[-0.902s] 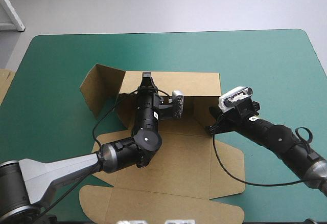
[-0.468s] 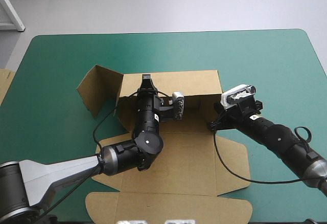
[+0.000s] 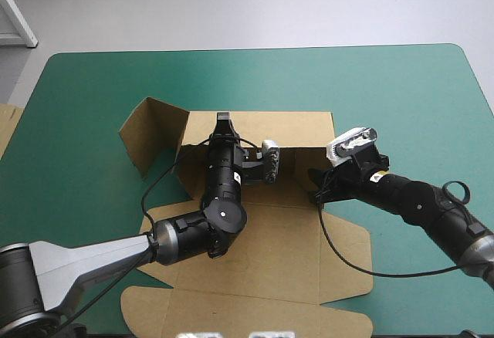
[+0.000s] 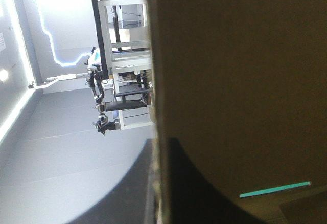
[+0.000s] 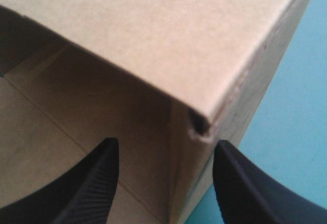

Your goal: Fold the box

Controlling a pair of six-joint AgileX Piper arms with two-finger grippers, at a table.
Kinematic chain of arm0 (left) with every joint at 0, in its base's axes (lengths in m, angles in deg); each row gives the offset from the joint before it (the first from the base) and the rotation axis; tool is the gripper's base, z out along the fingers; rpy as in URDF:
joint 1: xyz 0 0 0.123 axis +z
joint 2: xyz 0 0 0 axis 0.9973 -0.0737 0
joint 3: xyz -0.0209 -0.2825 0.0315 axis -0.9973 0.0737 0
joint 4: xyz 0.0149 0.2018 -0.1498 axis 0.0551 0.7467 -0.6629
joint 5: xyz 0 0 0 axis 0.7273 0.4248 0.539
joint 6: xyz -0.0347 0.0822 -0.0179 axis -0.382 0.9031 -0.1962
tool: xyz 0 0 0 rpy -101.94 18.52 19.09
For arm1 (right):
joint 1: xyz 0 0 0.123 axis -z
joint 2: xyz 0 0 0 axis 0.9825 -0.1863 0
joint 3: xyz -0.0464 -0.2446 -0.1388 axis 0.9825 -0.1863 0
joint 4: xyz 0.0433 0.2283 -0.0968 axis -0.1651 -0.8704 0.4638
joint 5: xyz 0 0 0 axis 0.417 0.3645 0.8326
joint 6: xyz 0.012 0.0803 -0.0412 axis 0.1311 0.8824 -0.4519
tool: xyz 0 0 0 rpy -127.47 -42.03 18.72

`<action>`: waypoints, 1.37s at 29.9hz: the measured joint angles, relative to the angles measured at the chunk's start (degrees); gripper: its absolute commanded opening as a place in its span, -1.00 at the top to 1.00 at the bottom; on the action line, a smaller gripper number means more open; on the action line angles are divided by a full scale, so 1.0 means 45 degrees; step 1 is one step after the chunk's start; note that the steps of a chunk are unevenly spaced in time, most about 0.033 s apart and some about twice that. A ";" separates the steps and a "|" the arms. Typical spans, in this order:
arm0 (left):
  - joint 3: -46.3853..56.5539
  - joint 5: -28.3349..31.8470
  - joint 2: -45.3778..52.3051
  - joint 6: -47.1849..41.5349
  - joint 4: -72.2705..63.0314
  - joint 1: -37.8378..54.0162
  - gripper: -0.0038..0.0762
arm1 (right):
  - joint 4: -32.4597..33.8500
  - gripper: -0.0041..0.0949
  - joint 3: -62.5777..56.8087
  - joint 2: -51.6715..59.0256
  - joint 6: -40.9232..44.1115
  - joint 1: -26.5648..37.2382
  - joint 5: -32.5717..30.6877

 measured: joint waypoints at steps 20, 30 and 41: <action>-0.0298 0.0766 0.0000 0.0089 -0.0429 -0.0137 0.93 | 0.5676 -0.16 0.1998 -0.0896 0.5751 -0.0148 -0.2560; -0.0344 0.0631 0.0004 0.0145 -0.0757 -0.0177 0.93 | 0.6274 0.95 0.2181 -0.1766 0.5891 -0.0120 -0.1591; -0.0397 0.0611 0.0014 0.0145 -0.0901 -0.0219 0.93 | 0.6361 0.68 0.2209 -0.1818 0.5984 -0.0112 -0.1604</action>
